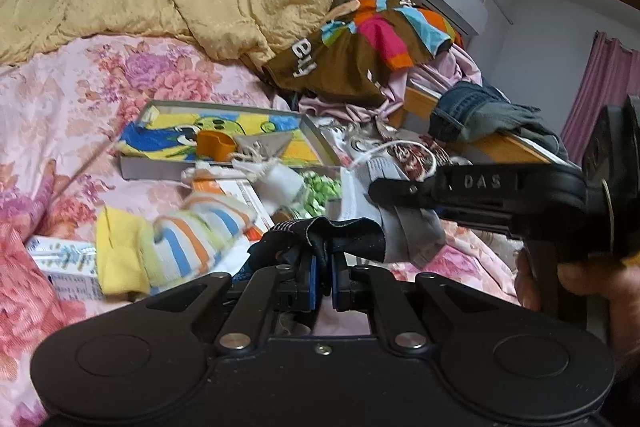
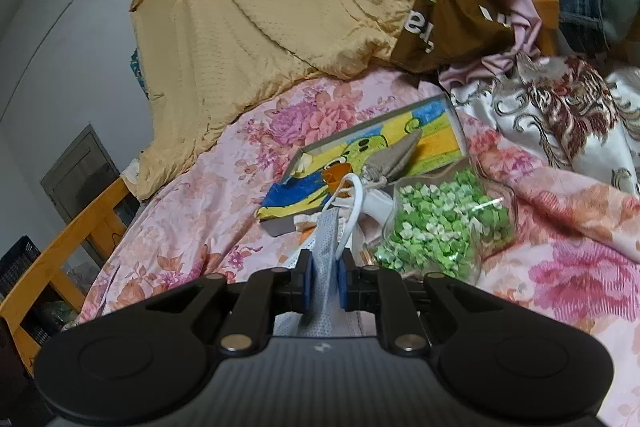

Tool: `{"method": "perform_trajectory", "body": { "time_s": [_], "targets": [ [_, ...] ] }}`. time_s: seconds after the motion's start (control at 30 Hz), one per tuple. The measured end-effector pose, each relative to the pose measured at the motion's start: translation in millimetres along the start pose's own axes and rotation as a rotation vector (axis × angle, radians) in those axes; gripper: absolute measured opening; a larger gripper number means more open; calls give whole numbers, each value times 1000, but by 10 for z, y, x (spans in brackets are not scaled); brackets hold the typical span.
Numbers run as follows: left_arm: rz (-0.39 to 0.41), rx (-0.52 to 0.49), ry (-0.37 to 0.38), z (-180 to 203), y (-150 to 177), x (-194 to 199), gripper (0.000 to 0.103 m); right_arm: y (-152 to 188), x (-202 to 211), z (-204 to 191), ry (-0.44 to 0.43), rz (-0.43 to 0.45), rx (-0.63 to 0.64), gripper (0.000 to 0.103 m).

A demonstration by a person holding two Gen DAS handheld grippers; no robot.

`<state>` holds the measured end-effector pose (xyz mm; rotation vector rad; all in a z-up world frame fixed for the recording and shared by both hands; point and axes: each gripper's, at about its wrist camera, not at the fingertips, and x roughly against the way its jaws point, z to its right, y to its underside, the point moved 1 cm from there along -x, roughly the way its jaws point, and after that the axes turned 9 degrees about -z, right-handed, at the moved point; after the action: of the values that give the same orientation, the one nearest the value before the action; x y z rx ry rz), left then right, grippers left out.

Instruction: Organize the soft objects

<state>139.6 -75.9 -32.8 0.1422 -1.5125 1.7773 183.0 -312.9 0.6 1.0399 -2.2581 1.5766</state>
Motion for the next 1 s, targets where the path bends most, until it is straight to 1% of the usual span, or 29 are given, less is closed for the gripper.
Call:
{"method": "perform_trajectory", "body": {
  "time_s": [0.3,0.53,0.67,0.77,1.0],
  "targets": [
    [40,13,-2,-42,-241,28,7,-31,31,-47,-17,64,30,14],
    [68,45,-7,-116,-417,39,7,-86,39,-50,-28,115,40,14],
    [72,87,9,-185,-523,-7,7,-147,17,-46,-31,135,44,14],
    [77,88,-4,-222,-600,-51,7,-205,-3,-30,-36,159,43,14],
    [88,113,-26,-338,-743,-167,7,-316,-174,35,-20,175,24,15]
  ]
}}
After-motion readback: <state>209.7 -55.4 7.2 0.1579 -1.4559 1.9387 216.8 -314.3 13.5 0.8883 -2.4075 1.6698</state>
